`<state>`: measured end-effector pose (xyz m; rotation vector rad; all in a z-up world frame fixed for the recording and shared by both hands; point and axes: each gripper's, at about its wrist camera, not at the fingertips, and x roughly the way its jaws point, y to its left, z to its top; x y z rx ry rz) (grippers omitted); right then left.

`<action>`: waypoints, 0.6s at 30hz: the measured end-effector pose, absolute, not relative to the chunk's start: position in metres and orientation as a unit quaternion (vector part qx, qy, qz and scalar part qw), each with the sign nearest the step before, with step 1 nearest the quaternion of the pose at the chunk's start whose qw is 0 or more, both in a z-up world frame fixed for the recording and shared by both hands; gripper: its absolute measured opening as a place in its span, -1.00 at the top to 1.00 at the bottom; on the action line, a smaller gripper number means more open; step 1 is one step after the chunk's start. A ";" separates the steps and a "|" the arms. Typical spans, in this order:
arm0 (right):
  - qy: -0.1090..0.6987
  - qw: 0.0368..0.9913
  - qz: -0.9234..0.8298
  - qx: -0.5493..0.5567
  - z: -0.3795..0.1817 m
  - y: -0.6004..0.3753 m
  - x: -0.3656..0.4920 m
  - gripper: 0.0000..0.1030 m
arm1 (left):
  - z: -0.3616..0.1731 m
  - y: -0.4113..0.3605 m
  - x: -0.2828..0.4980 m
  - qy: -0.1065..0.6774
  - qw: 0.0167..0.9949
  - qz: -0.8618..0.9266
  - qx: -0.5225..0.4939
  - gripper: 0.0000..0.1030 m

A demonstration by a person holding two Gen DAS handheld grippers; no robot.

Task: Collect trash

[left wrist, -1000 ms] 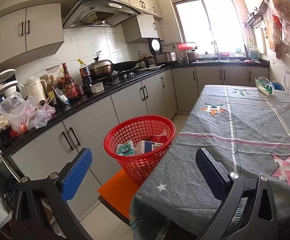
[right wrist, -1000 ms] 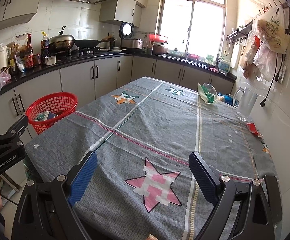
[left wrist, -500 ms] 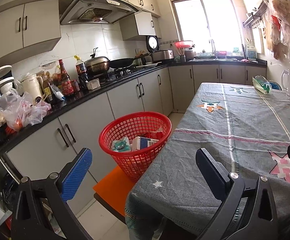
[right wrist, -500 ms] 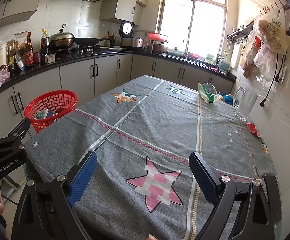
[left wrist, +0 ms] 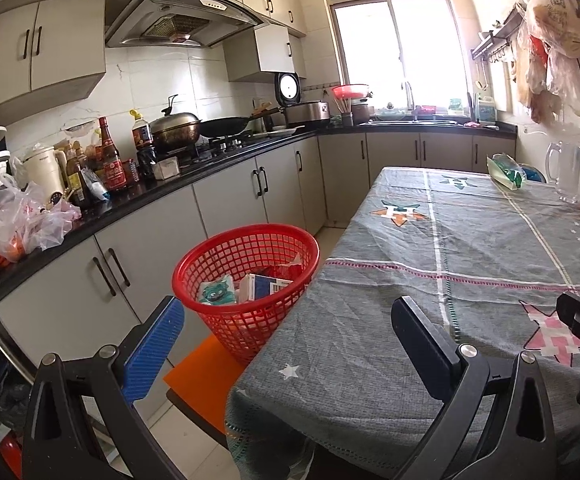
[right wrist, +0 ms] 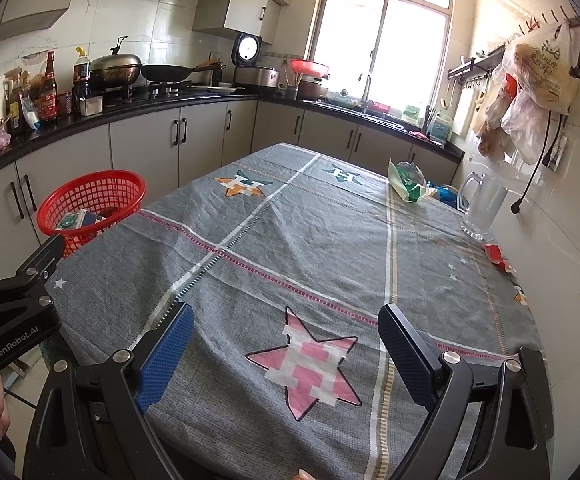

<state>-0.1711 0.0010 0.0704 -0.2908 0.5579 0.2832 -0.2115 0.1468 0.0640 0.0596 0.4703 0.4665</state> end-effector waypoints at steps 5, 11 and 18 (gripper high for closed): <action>0.276 0.940 0.139 -0.146 0.069 0.005 -0.170 -0.86 | 0.062 0.150 -0.210 0.233 0.945 0.230 0.026 -1.00; 0.277 0.939 0.139 -0.148 0.068 0.006 -0.169 -0.86 | 0.062 0.151 -0.211 0.234 0.944 0.230 0.023 -1.00; 0.280 0.938 0.139 -0.148 0.066 0.006 -0.168 -0.86 | 0.060 0.150 -0.210 0.235 0.945 0.226 0.027 -1.00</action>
